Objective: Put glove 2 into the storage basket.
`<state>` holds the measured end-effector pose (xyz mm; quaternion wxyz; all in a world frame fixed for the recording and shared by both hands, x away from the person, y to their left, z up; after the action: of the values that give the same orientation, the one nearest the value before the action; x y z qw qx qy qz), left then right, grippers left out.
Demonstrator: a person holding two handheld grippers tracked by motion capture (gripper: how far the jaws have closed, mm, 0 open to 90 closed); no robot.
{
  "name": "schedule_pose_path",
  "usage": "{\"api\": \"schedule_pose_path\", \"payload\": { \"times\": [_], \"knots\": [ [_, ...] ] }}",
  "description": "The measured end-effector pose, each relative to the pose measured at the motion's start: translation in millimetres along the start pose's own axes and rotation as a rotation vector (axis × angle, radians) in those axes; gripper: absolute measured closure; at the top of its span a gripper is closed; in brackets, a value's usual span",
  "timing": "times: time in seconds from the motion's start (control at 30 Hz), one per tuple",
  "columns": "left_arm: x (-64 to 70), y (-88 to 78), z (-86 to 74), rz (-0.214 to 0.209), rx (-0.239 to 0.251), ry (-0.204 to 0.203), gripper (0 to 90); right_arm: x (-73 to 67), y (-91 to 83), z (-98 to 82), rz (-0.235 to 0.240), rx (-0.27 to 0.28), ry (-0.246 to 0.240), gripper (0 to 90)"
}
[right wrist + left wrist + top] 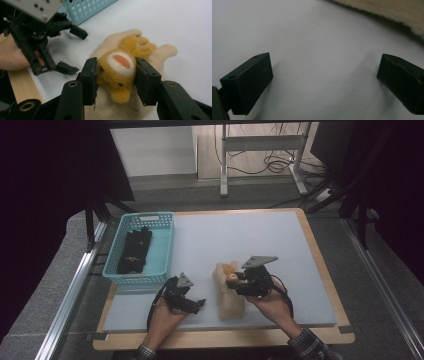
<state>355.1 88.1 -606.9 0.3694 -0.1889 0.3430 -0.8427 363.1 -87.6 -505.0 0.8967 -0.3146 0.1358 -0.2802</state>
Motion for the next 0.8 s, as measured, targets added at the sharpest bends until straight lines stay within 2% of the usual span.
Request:
{"api": "schedule_pose_path", "payload": {
  "times": [0.07, 0.13, 0.33, 0.4, 0.47, 0.53, 0.67, 0.7, 0.73, 0.8],
  "knots": [
    [-0.3, -0.2, -0.2, 0.0, -0.003, 0.005, 0.5, -4.0, 6.2, -5.1, -0.007, -0.01, 0.004, 55.1],
    [-0.2, 0.1, 0.1, 0.001, 0.001, 0.002, 0.5, -5.7, 16.2, -12.3, -0.033, -0.018, 0.011, 54.0],
    [-0.4, -0.1, 0.0, 0.0, -0.001, 0.006, 0.5, -9.1, 35.6, -30.4, -0.04, -0.05, 0.019, 45.1],
    [-0.3, -0.1, 0.0, 0.0, -0.001, 0.006, 0.5, -9.8, 36.1, -32.3, -0.029, -0.052, 0.023, 40.5],
    [-0.5, -0.2, 0.0, 0.0, -0.002, 0.008, 0.5, -7.4, 30.6, -27.8, -0.024, -0.025, 0.024, 36.5],
    [-0.5, -0.2, -0.1, 0.001, -0.001, 0.006, 0.5, -0.6, 19.6, -20.3, -0.037, 0.015, 0.007, 33.1],
    [-0.5, -0.2, -0.1, 0.002, -0.002, 0.006, 0.6, 18.6, 4.4, -19.5, -0.077, 0.034, 0.002, 32.8],
    [-0.2, -0.2, -0.1, 0.001, -0.002, 0.002, 0.5, 24.5, 2.2, -22.4, -0.089, 0.03, 0.003, 34.3],
    [-0.2, -0.2, -0.1, 0.001, -0.002, 0.003, 0.6, 31.0, 0.6, -27.5, -0.096, 0.022, 0.015, 39.6],
    [-0.2, -0.3, -0.1, 0.001, -0.002, 0.003, 0.6, 38.4, 0.2, -36.2, -0.085, 0.007, 0.034, 48.7]
  ]
}}
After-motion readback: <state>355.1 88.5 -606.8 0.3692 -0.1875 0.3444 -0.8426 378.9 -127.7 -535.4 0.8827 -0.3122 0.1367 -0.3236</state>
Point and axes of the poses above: each handheld gripper's, and its own axes: y roughly forward along the jaws, z roughly out of its top, x roughly to its right, the point moved 8 cm from there along y, roughly forward along the jaws, and after that the axes turned 2 degrees about -y, right-handed, at the moved point
